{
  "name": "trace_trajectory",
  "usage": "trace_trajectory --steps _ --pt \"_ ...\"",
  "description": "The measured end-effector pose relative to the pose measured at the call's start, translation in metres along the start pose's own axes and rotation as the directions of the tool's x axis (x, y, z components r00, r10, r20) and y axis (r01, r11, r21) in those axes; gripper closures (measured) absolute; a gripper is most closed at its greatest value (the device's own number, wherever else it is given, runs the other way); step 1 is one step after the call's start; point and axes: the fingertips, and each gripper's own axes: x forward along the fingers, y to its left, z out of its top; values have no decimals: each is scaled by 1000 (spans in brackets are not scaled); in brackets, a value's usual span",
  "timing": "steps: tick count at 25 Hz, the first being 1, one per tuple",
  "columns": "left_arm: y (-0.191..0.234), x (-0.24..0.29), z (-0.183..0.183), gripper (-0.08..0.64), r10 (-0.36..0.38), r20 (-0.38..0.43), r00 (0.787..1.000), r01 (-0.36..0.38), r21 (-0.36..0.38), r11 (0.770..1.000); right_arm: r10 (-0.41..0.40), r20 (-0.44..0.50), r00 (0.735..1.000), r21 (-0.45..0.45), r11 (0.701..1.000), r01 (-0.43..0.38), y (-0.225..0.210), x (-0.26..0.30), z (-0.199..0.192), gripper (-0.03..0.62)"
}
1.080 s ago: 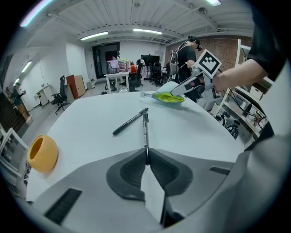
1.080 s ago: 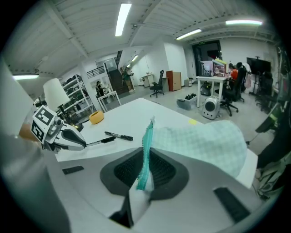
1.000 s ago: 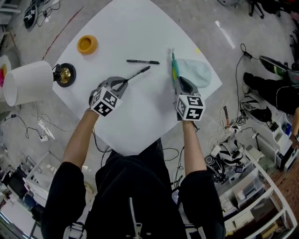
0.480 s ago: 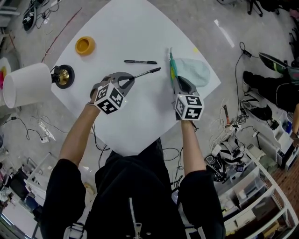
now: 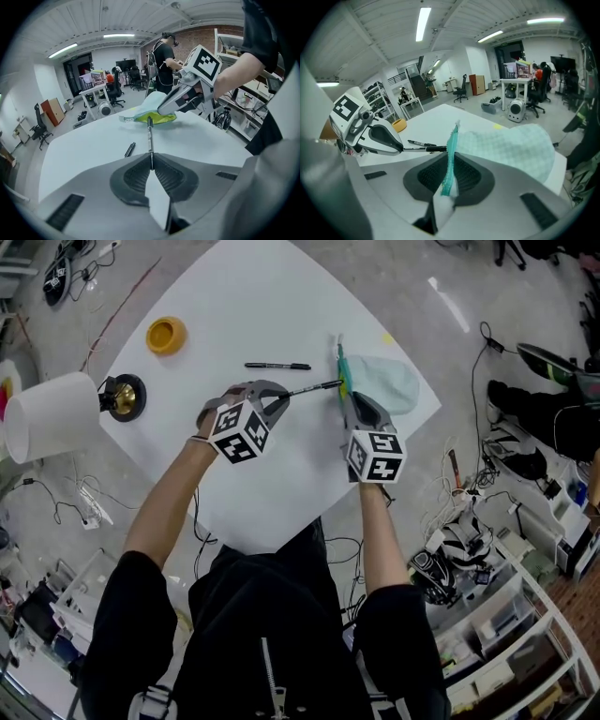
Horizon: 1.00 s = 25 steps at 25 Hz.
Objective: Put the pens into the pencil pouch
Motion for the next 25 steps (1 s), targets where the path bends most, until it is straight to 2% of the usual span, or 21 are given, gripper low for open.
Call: trace_trajectory --steps 12,25 --pt "-3 34 32 511 -45 18 999 45 39 998 16 11 1000 -2 1000 -16 4 -4 2 540" --pt "-16 70 72 511 -88 87 992 85 38 996 54 11 998 4 999 -54 4 -7 -3 541"
